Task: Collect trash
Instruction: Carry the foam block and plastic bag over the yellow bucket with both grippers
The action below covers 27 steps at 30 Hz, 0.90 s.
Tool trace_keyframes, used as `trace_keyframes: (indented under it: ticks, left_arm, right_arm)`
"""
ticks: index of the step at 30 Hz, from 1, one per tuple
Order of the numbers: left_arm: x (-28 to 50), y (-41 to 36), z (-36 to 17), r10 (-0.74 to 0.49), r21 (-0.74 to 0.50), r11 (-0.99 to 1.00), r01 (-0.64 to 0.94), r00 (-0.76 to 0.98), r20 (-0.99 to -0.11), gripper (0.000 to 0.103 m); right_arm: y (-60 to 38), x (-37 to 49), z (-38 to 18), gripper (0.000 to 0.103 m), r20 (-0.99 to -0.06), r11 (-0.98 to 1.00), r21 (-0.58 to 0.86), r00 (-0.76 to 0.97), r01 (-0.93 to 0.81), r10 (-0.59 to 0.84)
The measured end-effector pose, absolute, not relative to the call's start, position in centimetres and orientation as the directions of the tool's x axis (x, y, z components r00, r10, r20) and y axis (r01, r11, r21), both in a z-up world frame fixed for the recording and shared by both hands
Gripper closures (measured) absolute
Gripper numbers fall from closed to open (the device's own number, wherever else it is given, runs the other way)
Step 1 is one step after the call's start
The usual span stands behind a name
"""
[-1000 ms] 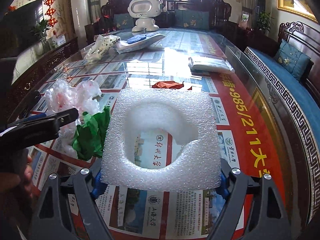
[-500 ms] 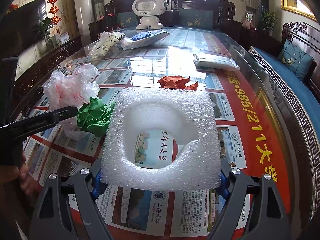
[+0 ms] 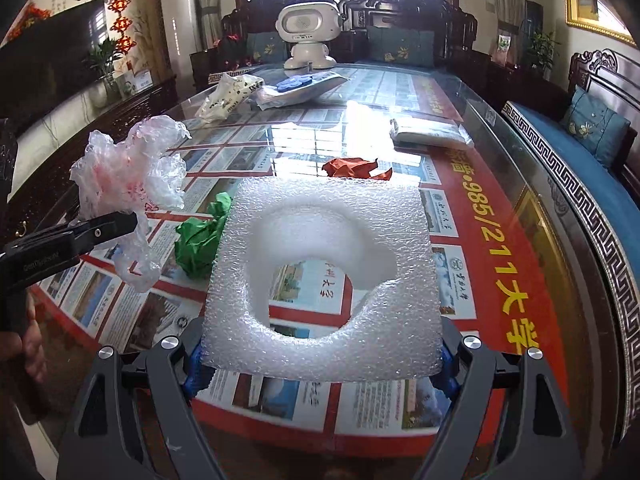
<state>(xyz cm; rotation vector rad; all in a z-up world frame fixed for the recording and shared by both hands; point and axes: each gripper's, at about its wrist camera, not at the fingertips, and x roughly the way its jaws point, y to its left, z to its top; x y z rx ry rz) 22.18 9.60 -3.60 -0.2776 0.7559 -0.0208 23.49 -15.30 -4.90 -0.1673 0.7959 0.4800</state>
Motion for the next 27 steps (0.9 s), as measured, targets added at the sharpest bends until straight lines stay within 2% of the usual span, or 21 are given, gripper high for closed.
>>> trace_keyframes:
  ticks: [9, 16, 20, 27]
  left_arm:
    - [13.6, 6.4, -1.8, -0.175, -0.23, 0.973, 0.027, 0.733, -0.657, 0.067]
    - [5.0, 2.5, -2.2, -0.298, -0.263, 0.951, 0.161, 0.696, -0.653, 0.067]
    - [0.3, 0.5, -3.3, -0.346, -0.27, 0.938, 0.219, 0.668, -0.659, 0.067]
    - [-6.0, -1.8, -7.5, -0.383, -0.309, 0.923, 0.228, 0.6, -0.702, 0.067]
  right_arm:
    - [-18.5, 16.6, -3.0, 0.023, -0.705, 0.859, 0.046, 0.592, -0.51, 0.39]
    - [-22.5, 7.9, -2.0, 0.023, -0.669, 0.868, 0.088, 0.616, -0.489, 0.415]
    - [-24.5, 2.5, -3.0, 0.023, -0.689, 0.869, 0.074, 0.605, -0.489, 0.399]
    - [-26.8, -5.2, -6.1, 0.023, -0.727, 0.869, 0.098, 0.561, -0.486, 0.396]
